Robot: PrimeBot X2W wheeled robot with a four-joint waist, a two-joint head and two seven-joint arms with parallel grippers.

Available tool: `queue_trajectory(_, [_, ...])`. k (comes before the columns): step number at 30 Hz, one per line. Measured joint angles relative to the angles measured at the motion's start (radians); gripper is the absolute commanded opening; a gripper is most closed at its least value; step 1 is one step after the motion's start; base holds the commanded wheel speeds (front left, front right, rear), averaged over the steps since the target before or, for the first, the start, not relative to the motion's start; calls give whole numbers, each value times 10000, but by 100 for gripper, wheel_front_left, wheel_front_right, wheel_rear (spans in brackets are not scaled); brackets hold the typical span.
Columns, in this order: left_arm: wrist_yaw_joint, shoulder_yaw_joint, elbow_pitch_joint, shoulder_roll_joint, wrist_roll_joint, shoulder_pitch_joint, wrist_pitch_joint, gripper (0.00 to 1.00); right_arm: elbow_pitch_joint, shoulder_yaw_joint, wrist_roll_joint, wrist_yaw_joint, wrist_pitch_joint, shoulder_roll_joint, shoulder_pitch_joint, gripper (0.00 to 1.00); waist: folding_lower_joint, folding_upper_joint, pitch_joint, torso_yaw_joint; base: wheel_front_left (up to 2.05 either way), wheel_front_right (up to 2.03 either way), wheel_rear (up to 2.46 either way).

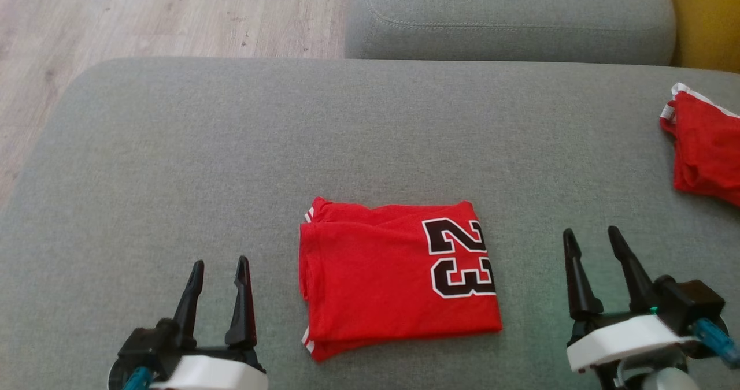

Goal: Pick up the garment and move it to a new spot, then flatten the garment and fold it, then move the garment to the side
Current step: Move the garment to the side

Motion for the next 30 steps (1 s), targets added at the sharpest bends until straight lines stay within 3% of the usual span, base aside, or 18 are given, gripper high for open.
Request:
queue_trajectory(9, [-73,105,6,-40,17,-2,0,100,213,297,-48,0,276,2,-12,100,0,0,-11,101,0,0,0])
queue_trajectory(24, [-167,293,-117,-151,198,-6,0,100,1987,788,54,0,3323,4,-1553,100,0,0,282,989,0,0,0])
queue_trajectory(30, [-165,437,-113,-372,259,-8,0,100,2665,746,-395,0,4498,0,-1831,100,1,0,611,1422,0,0,0])
